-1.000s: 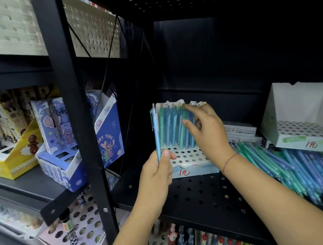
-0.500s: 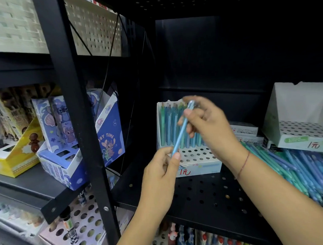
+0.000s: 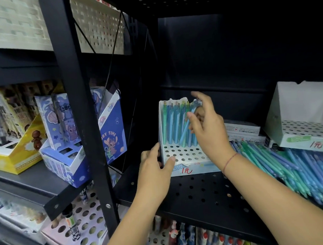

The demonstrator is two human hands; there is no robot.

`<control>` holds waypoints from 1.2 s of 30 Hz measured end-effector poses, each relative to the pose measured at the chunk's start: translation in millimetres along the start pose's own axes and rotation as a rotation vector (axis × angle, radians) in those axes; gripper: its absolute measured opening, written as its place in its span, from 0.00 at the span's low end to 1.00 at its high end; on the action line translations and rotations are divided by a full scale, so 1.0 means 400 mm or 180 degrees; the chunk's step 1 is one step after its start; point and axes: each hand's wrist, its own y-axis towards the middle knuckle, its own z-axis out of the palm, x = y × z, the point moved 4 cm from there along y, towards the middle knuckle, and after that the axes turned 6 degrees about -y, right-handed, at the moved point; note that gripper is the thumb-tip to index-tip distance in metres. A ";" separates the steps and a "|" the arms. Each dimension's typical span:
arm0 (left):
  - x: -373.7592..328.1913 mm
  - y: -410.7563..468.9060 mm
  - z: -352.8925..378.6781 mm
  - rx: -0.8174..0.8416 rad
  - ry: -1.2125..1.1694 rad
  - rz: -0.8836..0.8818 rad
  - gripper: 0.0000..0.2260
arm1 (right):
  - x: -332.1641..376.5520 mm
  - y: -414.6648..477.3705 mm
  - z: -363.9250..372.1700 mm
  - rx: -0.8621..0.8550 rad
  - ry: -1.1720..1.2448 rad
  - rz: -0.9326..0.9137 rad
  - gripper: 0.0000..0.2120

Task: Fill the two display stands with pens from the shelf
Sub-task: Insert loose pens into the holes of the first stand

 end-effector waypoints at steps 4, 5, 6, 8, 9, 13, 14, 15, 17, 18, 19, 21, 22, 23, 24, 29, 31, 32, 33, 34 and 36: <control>0.002 -0.005 0.000 -0.0022 0.0029 0.0039 0.24 | 0.002 0.000 0.019 0.0217 -0.0040 -0.0100 0.21; 0.003 -0.006 0.001 -0.0027 0.0025 0.0049 0.24 | 0.002 0.000 0.023 0.0276 -0.0096 -0.0127 0.21; 0.003 -0.007 0.001 -0.0028 0.0018 0.0057 0.24 | 0.002 0.000 0.026 0.0310 -0.0151 -0.0140 0.22; 0.005 -0.007 0.002 -0.0035 0.0018 0.0062 0.24 | 0.002 0.001 0.027 0.0292 -0.0219 -0.0137 0.23; 0.007 -0.008 0.002 -0.0044 0.0028 0.0064 0.24 | 0.002 0.002 0.027 0.0252 -0.0246 -0.0149 0.23; 0.006 -0.010 0.002 -0.0050 0.0046 0.0053 0.25 | 0.005 0.007 0.025 0.0086 -0.0395 -0.0312 0.18; 0.006 -0.010 0.003 -0.0051 0.0043 0.0051 0.25 | 0.006 0.008 0.025 0.0049 -0.0406 -0.0363 0.17; 0.006 -0.010 0.003 -0.0052 0.0037 0.0048 0.25 | 0.005 0.008 0.025 0.0018 -0.0428 -0.0414 0.16; 0.006 -0.008 0.005 -0.0050 0.0028 0.0043 0.24 | -0.001 0.011 0.027 0.0018 -0.0536 -0.0469 0.16; 0.005 -0.008 0.005 -0.0044 0.0027 0.0040 0.24 | -0.007 0.013 0.029 0.0063 -0.0590 -0.0448 0.17; 0.005 -0.008 0.006 -0.0041 0.0025 0.0037 0.24 | -0.013 0.014 0.031 0.0118 -0.0619 -0.0410 0.18; 0.006 -0.007 0.006 -0.0045 0.0014 0.0026 0.24 | -0.018 0.013 0.032 0.0182 -0.0614 -0.0365 0.19; 0.007 -0.006 0.005 -0.0048 0.0011 0.0020 0.24 | -0.015 0.011 0.031 0.0200 -0.0600 -0.0358 0.19; 0.008 -0.005 0.005 -0.0045 0.0011 0.0014 0.24 | -0.011 0.010 0.028 0.0237 -0.0587 -0.0336 0.19; 0.008 -0.005 0.005 -0.0034 0.0010 0.0000 0.25 | -0.006 0.011 0.021 0.0298 -0.0571 -0.0286 0.19; 0.007 -0.006 0.001 0.0017 -0.0016 -0.0061 0.25 | -0.043 0.072 -0.116 0.0135 0.0213 0.0849 0.04; 0.007 -0.006 0.000 0.0012 -0.0029 -0.0055 0.26 | -0.096 0.087 -0.185 0.0487 -0.0057 0.1387 0.03; 0.007 -0.006 0.000 0.0009 -0.0036 -0.0050 0.26 | -0.125 0.083 -0.211 0.0785 -0.0340 0.1594 0.04; 0.008 -0.006 0.000 0.0008 -0.0043 -0.0045 0.26 | -0.156 0.075 -0.233 0.1094 -0.0660 0.1749 0.05; 0.008 -0.006 -0.001 0.0005 -0.0049 -0.0037 0.26 | -0.181 0.065 -0.249 0.1399 -0.1010 0.1848 0.06; 0.009 -0.006 -0.001 -0.0005 -0.0052 -0.0020 0.25 | -0.221 0.033 -0.269 0.2083 -0.1863 0.1937 0.12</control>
